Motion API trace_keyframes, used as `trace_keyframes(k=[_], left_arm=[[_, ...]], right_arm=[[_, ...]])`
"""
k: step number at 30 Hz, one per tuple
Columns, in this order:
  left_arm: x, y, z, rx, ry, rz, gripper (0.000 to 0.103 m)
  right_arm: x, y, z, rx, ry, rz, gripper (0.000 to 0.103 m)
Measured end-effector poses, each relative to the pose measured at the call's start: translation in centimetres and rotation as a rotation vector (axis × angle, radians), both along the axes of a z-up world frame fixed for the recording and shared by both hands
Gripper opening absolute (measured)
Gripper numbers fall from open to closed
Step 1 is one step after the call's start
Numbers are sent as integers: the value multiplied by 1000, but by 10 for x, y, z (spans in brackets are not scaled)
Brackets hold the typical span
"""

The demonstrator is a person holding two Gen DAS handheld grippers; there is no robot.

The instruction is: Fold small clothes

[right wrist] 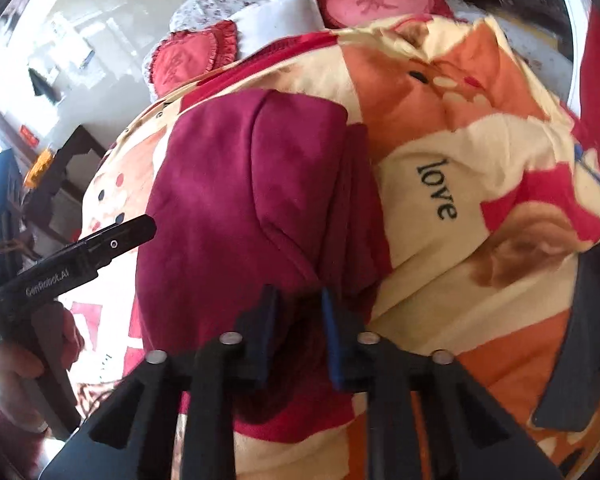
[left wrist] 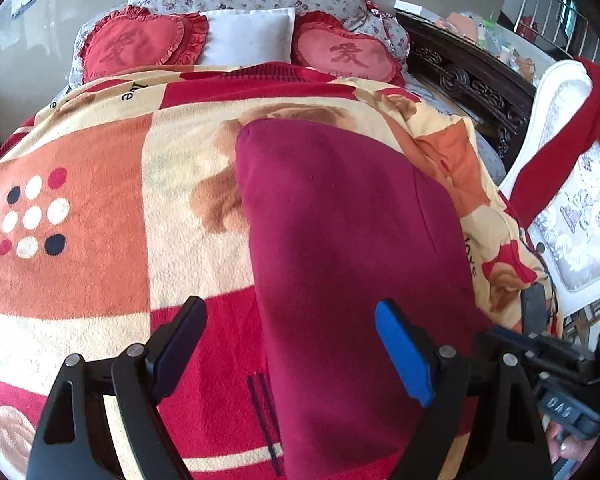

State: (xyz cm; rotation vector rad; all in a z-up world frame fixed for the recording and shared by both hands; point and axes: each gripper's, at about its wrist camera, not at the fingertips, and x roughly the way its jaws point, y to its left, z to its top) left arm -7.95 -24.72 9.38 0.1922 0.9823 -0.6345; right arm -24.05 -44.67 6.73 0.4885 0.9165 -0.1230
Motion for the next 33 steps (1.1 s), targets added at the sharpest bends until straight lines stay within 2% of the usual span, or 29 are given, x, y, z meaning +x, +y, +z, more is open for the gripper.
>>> trace_keyframes(k=[3, 5, 6, 9, 11, 12, 13, 15, 18, 20, 21, 24, 26, 27, 28, 29, 30, 32, 33], left_arm=[[-4, 1, -6, 11, -1, -9, 89], [-3, -1, -15, 17, 26, -10, 89], [-2, 1, -18, -4, 54, -14, 89], [0, 5, -21, -57, 84, -30, 90], [2, 6, -24, -75, 98, -36, 91], [4, 6, -27, -87, 112, -35, 92], [6, 5, -29, -100, 128, -36, 92], [10, 5, -33, -127, 166, -44, 92], [14, 4, -39, -150, 188, -51, 94], [17, 2, -44, -156, 194, -58, 95], [18, 1, -47, -162, 202, -64, 95], [21, -5, -56, -176, 221, -65, 98], [24, -8, -62, -194, 261, -61, 98], [25, -9, -63, -202, 276, -56, 97], [26, -9, -63, -217, 293, -53, 90], [26, -9, -62, -224, 296, -59, 82], [23, -10, -57, -209, 282, -61, 80], [19, -10, -45, -195, 257, -73, 63], [16, -5, -36, -194, 243, -83, 60]], right_arm=[[-4, -1, -1, -54, 3, -19, 0], [2, 1, -20, -64, 54, -22, 0], [2, 3, -23, -73, 64, -17, 0], [-3, 0, -11, -72, 1, -18, 2], [-2, -10, -2, -62, -48, -48, 21], [0, -14, 0, -73, -59, -67, 35], [5, -20, 2, -73, -87, -77, 43], [16, -29, -2, -39, -107, -68, 45], [44, -42, -22, 70, -69, -7, 46], [55, -48, -33, 77, -46, 6, 52], [59, -53, -38, 86, -53, -2, 58], [66, -66, -53, 191, -83, -1, 62], [69, -67, -59, 260, -98, 7, 60], [68, -65, -59, 278, -109, 18, 47], [67, -61, -55, 276, -123, 22, 37], [66, -57, -49, 251, -127, 17, 32], [64, -52, -42, 224, -129, 19, 23], [60, -43, -25, 192, -141, 34, 17], [58, -40, -18, 191, -149, 40, 15]])
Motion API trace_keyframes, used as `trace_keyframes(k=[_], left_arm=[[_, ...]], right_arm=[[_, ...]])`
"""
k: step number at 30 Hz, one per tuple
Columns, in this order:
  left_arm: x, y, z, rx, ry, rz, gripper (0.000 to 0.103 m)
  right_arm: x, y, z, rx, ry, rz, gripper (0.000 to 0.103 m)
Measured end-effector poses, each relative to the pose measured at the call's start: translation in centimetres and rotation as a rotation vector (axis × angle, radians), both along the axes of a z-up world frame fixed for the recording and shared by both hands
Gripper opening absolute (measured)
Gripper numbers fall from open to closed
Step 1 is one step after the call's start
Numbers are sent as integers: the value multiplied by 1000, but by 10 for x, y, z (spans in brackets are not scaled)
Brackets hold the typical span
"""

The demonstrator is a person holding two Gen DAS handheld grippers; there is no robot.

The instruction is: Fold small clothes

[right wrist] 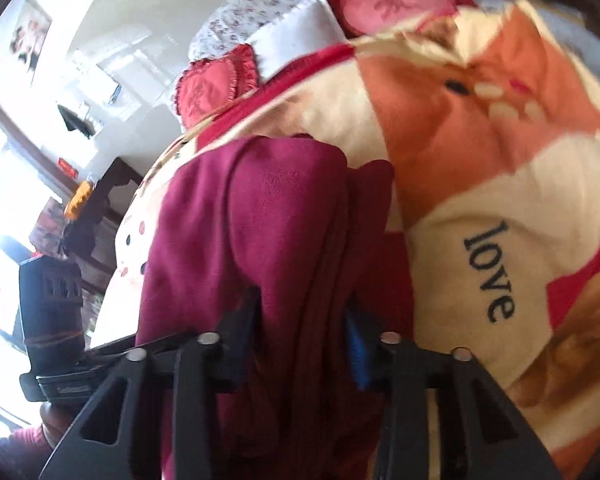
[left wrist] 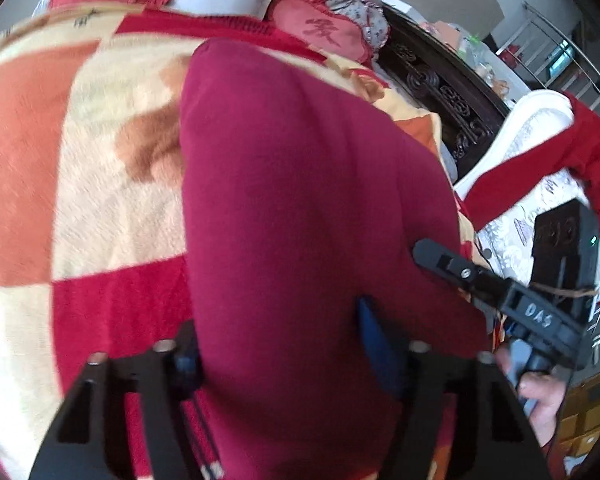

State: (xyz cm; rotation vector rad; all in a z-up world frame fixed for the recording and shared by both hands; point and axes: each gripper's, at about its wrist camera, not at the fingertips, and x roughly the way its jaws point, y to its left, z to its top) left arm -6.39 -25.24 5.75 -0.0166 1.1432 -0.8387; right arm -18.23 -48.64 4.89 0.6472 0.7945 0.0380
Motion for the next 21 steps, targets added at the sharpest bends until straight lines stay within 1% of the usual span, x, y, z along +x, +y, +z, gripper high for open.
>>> trace_keyframes(k=[1, 4, 6, 9, 10, 12, 13, 14, 15, 16, 17, 18, 19, 20, 21], left_arm=[[-2, 4, 6, -3, -3, -5, 58], [-10, 33, 29, 2, -21, 1, 58], [-18, 59, 42, 26, -37, 13, 58], [-27, 94, 49, 68, -48, 42, 59], [-30, 111, 48, 87, -49, 64, 59], [-35, 129, 44, 116, -44, 94, 59], [-38, 142, 34, 141, -35, 112, 59], [-39, 145, 28, 154, -27, 120, 60], [-39, 152, 13, 185, -5, 128, 60], [-39, 155, 4, 201, 10, 131, 66], [-38, 162, -3, 197, 12, 153, 75], [-40, 170, -4, 186, 2, 171, 81], [-41, 175, -1, 180, -21, 196, 90], [-42, 179, 2, 176, -38, 213, 93], [-43, 183, 7, 165, -53, 225, 93]], right_arm=[[-2, 5, 10, 8, -16, 10, 15], [-6, 27, 32, 44, -22, 48, 15], [-6, 47, 40, 55, -26, 83, 15], [-9, 78, 41, 77, -22, 144, 15], [-8, 90, 38, 90, -21, 162, 15], [-3, 115, 28, 100, -4, 198, 16], [1, 127, 20, 87, 21, 215, 19], [6, 137, 11, 61, 54, 226, 20], [10, 146, 2, 22, 104, 236, 21], [14, 155, -6, -43, 160, 240, 22], [13, 159, -6, -83, 170, 241, 25], [10, 162, 1, -106, 161, 237, 27], [5, 164, 12, -135, 149, 234, 27], [-1, 168, 25, -176, 134, 233, 27], [-9, 173, 38, -212, 113, 240, 27]])
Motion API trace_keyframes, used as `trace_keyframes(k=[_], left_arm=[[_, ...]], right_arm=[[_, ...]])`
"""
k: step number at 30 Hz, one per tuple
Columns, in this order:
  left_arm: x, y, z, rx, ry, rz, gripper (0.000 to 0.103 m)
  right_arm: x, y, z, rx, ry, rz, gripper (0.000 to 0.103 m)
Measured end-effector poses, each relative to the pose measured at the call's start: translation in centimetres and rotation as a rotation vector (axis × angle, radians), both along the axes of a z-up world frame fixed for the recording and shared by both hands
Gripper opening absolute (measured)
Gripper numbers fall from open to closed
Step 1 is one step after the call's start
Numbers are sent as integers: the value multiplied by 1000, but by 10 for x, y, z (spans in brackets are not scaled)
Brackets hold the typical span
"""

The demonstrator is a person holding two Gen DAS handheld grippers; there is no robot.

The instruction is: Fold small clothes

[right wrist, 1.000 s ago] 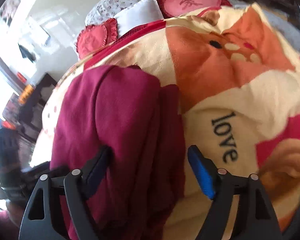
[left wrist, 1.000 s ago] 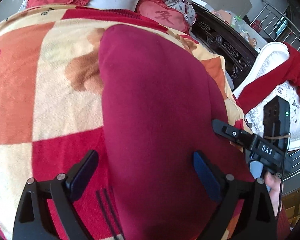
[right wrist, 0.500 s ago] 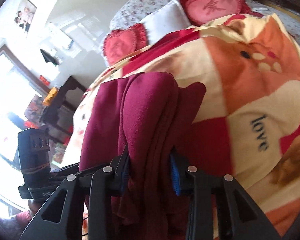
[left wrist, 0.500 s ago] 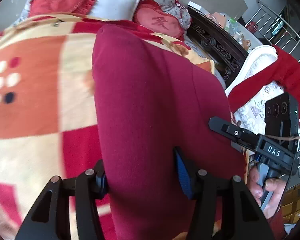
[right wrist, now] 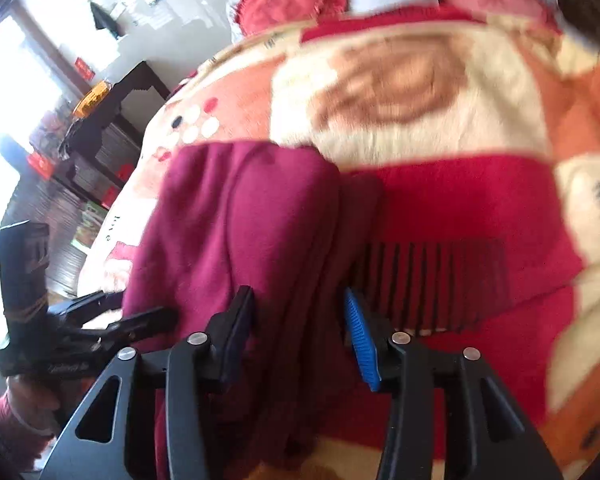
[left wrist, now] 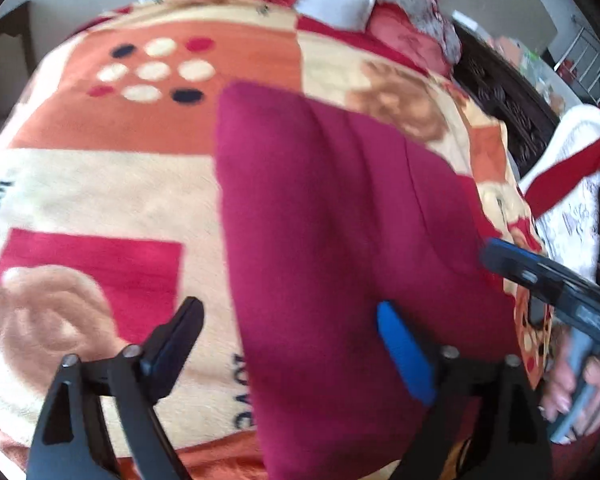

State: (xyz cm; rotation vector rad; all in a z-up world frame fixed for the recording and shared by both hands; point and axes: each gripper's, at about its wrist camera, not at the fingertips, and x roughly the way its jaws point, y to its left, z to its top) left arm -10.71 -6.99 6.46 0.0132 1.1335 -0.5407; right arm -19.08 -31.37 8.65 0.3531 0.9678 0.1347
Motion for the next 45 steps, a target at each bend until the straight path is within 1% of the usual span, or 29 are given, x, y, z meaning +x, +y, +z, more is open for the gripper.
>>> trace_keyframes(k=[2, 4, 6, 7, 8, 9, 10, 11, 13, 17, 18, 21, 22, 24, 25, 27, 30, 33, 36, 38, 42, 45], left_arm=[[-1, 5, 7, -15, -26, 19, 95], [-3, 11, 12, -11, -45, 33, 96], [-7, 15, 15, -1, -65, 37, 96], [-12, 17, 18, 1, -85, 48, 96], [-12, 20, 19, -1, -96, 54, 96], [-16, 19, 21, -5, -112, 61, 96], [-21, 21, 25, -7, -134, 67, 96], [-23, 21, 27, -5, -148, 68, 96], [-30, 21, 35, -3, -194, 64, 96], [-41, 21, 46, -9, -243, 57, 96], [-42, 21, 48, -5, -252, 54, 96], [-52, 20, 58, 4, -285, 47, 96], [-55, 19, 60, 9, -293, 46, 97], [-62, 18, 65, 20, -300, 40, 99], [-64, 18, 67, 20, -304, 37, 100], [-69, 19, 71, 9, -314, 36, 100], [-74, 21, 76, 6, -324, 40, 101], [-78, 25, 81, 9, -333, 50, 101], [-79, 30, 85, 18, -336, 65, 101], [-79, 33, 87, 26, -343, 77, 101], [-81, 38, 93, 62, -370, 98, 101], [-83, 39, 97, 61, -380, 84, 101]], right_arm=[[-12, 13, 22, -29, -45, 54, 26], [-21, 37, 38, -71, -76, 137, 22], [-24, 59, 36, -128, -73, 193, 20], [-25, 64, 31, -145, -64, 205, 19], [-24, 67, 20, -175, -34, 214, 16], [-22, 68, 3, -219, 18, 197, 9], [-20, 65, -10, -240, 55, 169, 4], [-19, 60, -19, -237, 75, 140, 0], [-24, 51, -25, -188, 65, 102, 0], [-36, 51, -13, -186, 51, 78, 0], [-40, 51, -7, -178, 40, 66, 1], [-59, 49, 12, -123, -5, -8, 17], [-68, 48, 18, -91, -18, -41, 20], [-79, 52, 25, -66, -13, -65, 23], [-82, 55, 28, -69, -9, -80, 23], [-89, 60, 34, -88, -25, -107, 23], [-91, 62, 41, -143, -55, -157, 26], [-87, 59, 43, -161, -83, -195, 29], [-82, 58, 46, -185, -108, -203, 34], [-80, 58, 48, -205, -126, -207, 35], [-76, 58, 49, -185, -125, -198, 36], [-74, 59, 48, -180, -121, -193, 36]])
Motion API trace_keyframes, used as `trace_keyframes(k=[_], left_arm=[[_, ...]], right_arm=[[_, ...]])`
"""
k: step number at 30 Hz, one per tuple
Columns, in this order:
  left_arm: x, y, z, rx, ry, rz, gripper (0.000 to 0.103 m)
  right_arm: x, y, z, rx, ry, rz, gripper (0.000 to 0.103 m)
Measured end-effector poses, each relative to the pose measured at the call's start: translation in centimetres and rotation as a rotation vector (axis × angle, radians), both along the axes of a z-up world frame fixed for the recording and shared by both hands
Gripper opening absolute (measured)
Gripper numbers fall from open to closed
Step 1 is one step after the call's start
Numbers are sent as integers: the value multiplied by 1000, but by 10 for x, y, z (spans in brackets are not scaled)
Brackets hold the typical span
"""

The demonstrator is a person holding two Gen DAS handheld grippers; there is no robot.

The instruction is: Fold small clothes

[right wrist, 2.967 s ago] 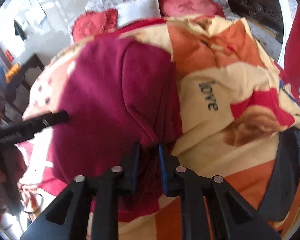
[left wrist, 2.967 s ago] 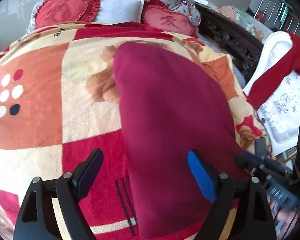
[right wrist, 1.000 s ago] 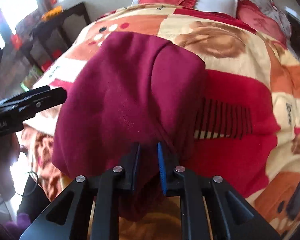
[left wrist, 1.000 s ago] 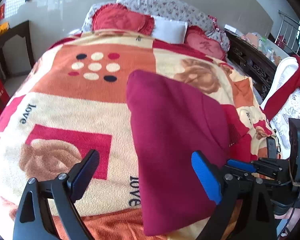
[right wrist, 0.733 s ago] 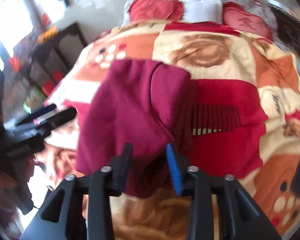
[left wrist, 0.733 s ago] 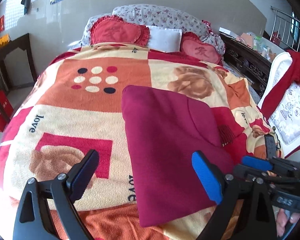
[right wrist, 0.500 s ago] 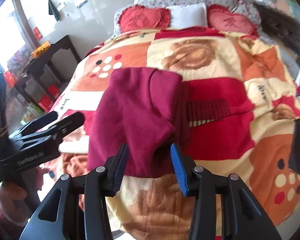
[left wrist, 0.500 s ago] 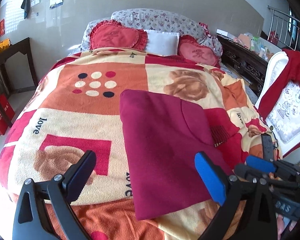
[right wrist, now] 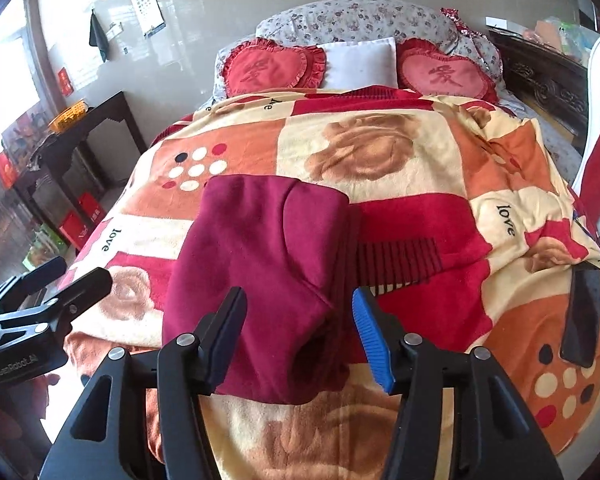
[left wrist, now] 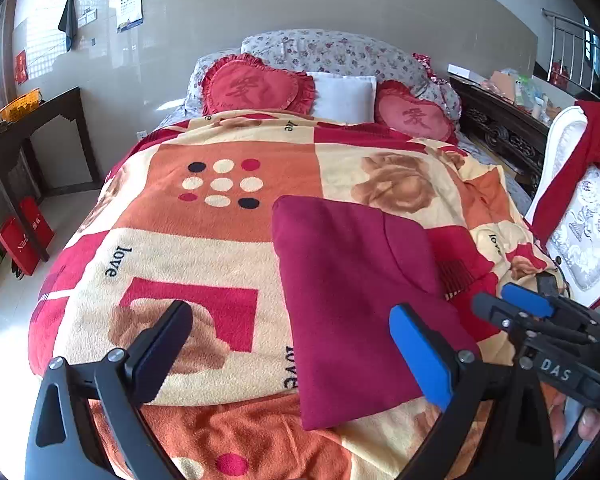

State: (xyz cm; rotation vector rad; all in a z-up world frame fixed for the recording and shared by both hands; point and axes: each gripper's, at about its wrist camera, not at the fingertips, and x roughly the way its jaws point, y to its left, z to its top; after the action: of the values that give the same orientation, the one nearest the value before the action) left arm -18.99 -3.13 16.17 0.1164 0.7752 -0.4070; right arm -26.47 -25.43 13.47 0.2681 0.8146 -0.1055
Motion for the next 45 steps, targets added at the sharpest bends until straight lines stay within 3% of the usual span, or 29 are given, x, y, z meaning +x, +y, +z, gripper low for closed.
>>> trace_keyframes(k=[9, 45], left_arm=[[-8, -5, 2, 77, -49, -13, 103], [10, -10, -12, 63, 15, 3, 103]], right_arm=[[2, 6, 2, 11, -6, 15, 36], [19, 12, -12, -3, 36, 30, 36]])
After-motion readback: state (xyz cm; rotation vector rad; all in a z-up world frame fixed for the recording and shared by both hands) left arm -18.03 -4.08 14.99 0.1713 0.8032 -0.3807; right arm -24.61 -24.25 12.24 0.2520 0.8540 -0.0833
